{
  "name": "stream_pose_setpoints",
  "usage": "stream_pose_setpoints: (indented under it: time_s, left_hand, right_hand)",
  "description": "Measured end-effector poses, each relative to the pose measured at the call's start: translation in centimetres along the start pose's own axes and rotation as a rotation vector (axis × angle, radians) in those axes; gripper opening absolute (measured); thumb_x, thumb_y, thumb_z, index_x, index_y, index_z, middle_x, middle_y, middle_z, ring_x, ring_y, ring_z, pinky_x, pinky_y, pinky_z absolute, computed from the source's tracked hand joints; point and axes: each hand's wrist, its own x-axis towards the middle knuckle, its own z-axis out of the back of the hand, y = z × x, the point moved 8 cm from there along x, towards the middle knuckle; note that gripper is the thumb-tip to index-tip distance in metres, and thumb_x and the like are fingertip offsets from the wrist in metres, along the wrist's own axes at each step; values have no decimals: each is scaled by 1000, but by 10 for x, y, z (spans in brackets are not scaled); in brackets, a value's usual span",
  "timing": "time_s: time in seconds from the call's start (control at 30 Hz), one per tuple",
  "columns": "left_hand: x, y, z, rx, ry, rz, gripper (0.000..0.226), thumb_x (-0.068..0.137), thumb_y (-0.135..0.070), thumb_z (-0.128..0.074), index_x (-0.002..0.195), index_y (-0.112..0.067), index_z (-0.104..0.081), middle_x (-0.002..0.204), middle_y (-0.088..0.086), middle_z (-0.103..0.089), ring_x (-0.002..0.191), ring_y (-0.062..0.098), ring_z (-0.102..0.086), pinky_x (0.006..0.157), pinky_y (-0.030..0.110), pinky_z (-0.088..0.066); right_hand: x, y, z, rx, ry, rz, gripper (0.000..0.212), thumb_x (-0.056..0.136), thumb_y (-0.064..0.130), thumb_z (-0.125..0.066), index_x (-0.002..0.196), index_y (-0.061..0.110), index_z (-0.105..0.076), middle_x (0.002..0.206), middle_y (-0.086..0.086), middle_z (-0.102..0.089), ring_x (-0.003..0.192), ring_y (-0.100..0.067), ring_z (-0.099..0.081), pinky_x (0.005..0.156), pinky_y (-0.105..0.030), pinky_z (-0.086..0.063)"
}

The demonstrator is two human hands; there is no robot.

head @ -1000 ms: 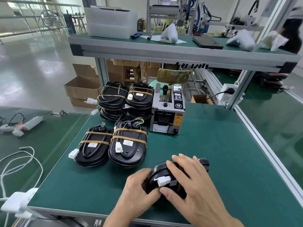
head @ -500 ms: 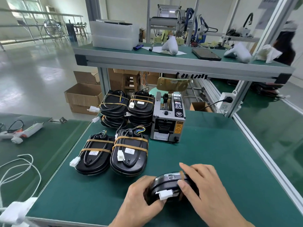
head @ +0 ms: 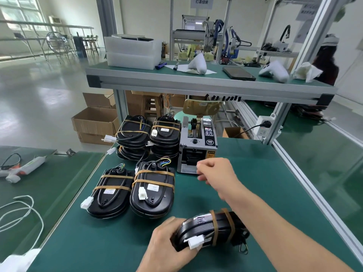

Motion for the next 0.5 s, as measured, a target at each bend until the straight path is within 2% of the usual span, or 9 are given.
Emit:
stream_pose_setpoints:
  time_s: [0.07,0.13,0.2,0.33,0.5]
  left_hand:
    - [-1,1,1,-1,5,12,32,71,-40,-90,100,-38,-79,81,-8,-63,72,15,-64,65,24,-50]
    - [-1,1,2,0,13,22,32,72,-44,-90,101,-38,-78,80,-8,-61,71,14,-63,65,22,-48]
    - [-1,1,1,-3,16,26,33,72,-44,-91,103,-38,-79,80,-9,-60,70,13,-63,65,20,-46]
    - [0,5,2,-6,7,42,32,71,-42,-90,100,-35,-79,80,-12,-60,72,12,-63,66,19,-45]
    - [0,5,1,-16,7,42,30,71,-42,-90,97,-31,-79,78,-9,-60,69,13,-61,64,22,-45]
  right_hand:
    - [32,-17,-16,156,-46,-223,14,92,3,-62,87,6,-75,87,-12,-77,62,-18,-69,58,-25,-46]
    - [50,-29,-26,241,-109,-323,13,92,-1,-62,97,3,-74,91,-15,-77,61,-21,-68,48,-20,-41]
    - [61,-33,-28,277,-177,-308,15,93,-1,-62,98,4,-75,91,-14,-78,56,-18,-68,42,-18,-39]
    - [71,-33,-24,277,-297,-273,18,94,1,-61,95,8,-77,79,-5,-75,44,-9,-67,39,-16,-41]
    - [77,-41,-27,408,-363,-345,16,95,0,-63,84,8,-71,66,-5,-72,46,-13,-69,38,-19,-40]
